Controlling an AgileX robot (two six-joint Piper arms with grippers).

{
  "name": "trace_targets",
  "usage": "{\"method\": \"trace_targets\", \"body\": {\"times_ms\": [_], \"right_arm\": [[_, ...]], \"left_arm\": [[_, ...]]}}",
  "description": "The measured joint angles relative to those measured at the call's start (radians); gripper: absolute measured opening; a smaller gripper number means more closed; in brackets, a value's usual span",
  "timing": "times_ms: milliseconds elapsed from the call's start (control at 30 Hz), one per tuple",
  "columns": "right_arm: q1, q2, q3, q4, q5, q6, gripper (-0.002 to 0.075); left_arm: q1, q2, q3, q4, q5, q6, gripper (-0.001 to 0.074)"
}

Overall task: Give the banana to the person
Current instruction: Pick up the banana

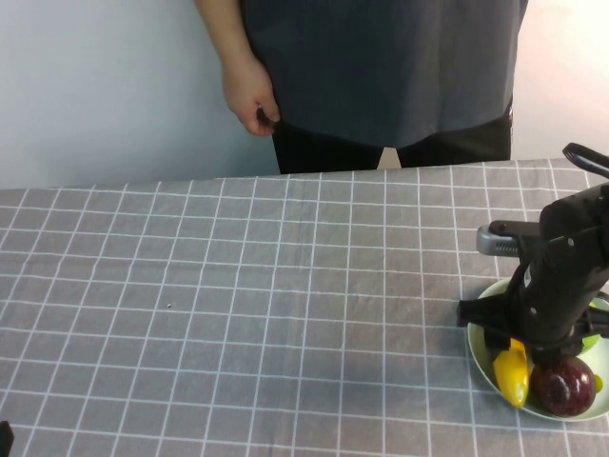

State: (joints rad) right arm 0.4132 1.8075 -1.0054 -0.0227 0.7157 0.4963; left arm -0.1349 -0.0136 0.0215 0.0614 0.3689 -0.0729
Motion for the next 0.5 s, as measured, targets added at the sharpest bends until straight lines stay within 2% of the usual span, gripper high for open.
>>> {"method": "trace_targets", "body": {"times_ms": [500], "right_arm": [[-0.005,0.109,-0.006,-0.01,-0.062,0.002,0.0366]], "left_arm": [[0.0,0.0,0.0,0.0,0.0,0.0,-0.0005]]}}
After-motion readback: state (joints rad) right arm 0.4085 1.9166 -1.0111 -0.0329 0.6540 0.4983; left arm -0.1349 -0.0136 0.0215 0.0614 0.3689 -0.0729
